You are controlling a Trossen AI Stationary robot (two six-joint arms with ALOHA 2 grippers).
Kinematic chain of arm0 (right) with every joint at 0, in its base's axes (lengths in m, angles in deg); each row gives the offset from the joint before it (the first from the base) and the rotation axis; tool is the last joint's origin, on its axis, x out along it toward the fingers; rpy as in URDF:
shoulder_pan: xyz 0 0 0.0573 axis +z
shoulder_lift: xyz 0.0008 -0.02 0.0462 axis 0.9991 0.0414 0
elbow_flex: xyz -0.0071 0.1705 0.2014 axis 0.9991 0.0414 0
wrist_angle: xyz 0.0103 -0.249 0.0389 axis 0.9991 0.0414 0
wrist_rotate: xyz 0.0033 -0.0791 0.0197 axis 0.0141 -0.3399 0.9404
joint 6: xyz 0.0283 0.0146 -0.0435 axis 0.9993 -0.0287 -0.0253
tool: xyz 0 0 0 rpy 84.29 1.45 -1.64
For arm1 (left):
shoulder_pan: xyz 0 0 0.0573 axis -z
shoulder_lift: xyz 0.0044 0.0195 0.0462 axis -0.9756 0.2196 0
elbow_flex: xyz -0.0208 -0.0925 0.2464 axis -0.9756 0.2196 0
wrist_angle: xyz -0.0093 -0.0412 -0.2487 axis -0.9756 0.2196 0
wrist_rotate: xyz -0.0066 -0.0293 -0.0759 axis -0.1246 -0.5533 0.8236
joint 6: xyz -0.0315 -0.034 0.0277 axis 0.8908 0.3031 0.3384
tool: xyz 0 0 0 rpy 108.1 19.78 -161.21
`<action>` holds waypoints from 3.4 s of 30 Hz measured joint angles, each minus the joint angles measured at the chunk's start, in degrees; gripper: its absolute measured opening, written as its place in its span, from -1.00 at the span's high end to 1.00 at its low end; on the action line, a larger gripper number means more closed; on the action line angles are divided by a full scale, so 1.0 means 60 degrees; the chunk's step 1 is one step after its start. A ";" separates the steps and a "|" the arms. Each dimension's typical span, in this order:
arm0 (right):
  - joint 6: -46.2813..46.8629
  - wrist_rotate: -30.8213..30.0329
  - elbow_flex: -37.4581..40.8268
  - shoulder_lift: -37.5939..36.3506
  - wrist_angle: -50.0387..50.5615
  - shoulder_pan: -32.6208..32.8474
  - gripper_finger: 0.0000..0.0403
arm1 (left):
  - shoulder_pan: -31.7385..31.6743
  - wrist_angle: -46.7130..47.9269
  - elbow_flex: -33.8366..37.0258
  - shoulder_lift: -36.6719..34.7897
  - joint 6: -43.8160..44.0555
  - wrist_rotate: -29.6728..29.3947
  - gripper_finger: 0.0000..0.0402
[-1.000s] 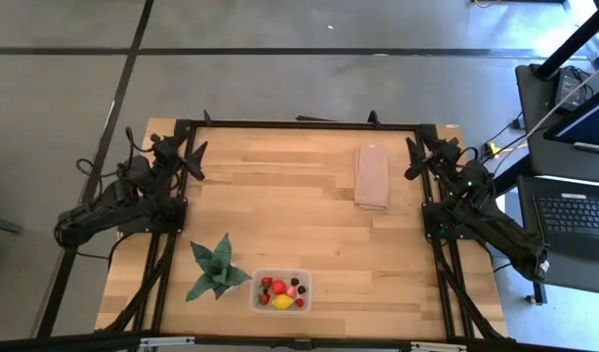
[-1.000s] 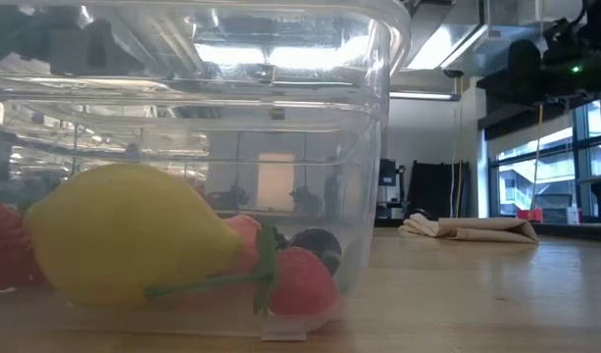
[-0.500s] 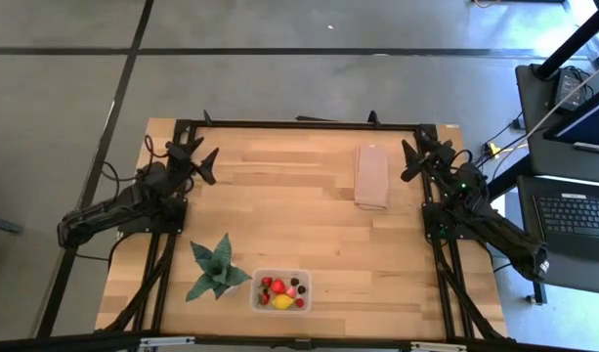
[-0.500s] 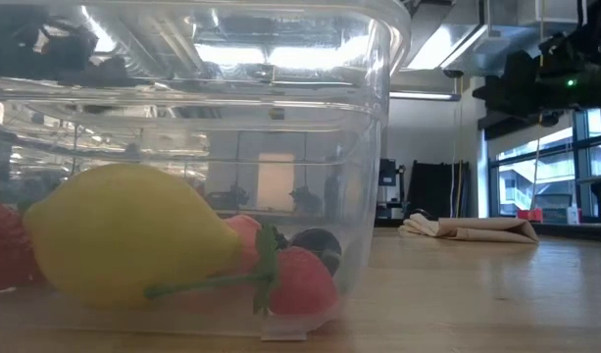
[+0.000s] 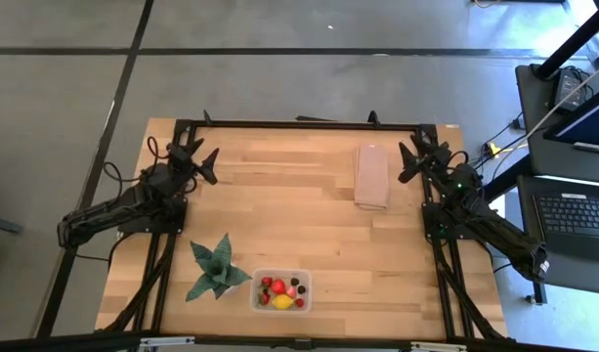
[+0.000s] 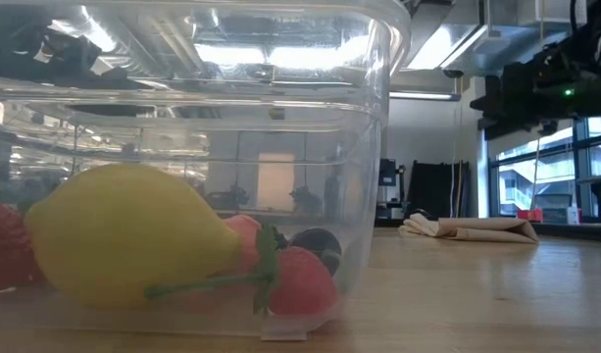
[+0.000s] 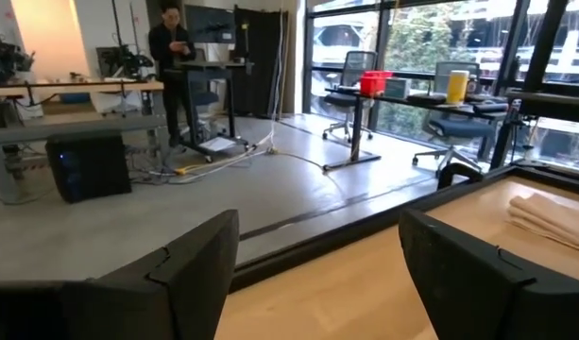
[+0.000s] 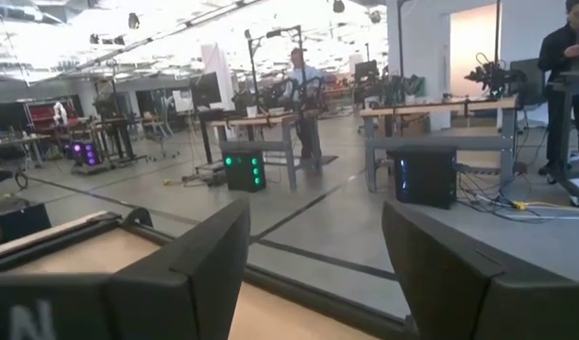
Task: Pick and placing Produce into tupperware
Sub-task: Return to Home Position
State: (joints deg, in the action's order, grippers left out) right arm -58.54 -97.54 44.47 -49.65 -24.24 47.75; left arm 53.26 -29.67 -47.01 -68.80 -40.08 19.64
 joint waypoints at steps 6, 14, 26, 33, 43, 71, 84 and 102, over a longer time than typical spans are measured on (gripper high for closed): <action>0.0007 -0.0004 -0.0004 0.0004 0.0660 0.0000 -0.21 | 0.0001 0.0001 0.0000 0.0004 -0.0647 -0.0005 -0.42; -0.0028 0.0164 -0.0040 0.0095 0.1184 0.0000 -0.21 | 0.0011 0.0008 0.0000 0.0025 -0.0757 0.0149 -0.42; 0.1191 0.0177 -0.0040 0.0095 0.1177 0.0004 -0.21 | 0.0011 0.0019 0.0000 0.0055 -0.1562 0.0202 -0.42; 0.1206 0.0175 -0.0040 0.0095 0.1177 0.0004 -0.21 | 0.0011 0.0019 0.0000 0.0055 -0.1565 0.0206 -0.42; 0.1195 0.0171 -0.0044 0.0095 0.1175 0.0004 -0.21 | 0.0011 0.0019 0.0000 0.0055 -0.1570 0.0206 -0.42; 0.1191 0.0164 -0.0044 0.0095 0.1173 0.0004 -0.21 | 0.0015 0.0023 0.0000 0.0055 -0.1580 0.0206 -0.42; 0.1191 0.0165 -0.0044 0.0095 0.1172 0.0002 -0.21 | 0.0015 0.0023 0.0000 0.0055 -0.1582 0.0206 -0.42; 0.1189 0.0164 -0.0044 0.0091 0.1170 0.0004 -0.21 | 0.0015 0.0023 0.0000 0.0055 -0.1583 0.0206 -0.42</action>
State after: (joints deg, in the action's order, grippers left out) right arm -51.41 -96.56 44.20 -49.11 -17.22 47.77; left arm 53.35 -29.53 -47.01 -68.48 -49.58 20.88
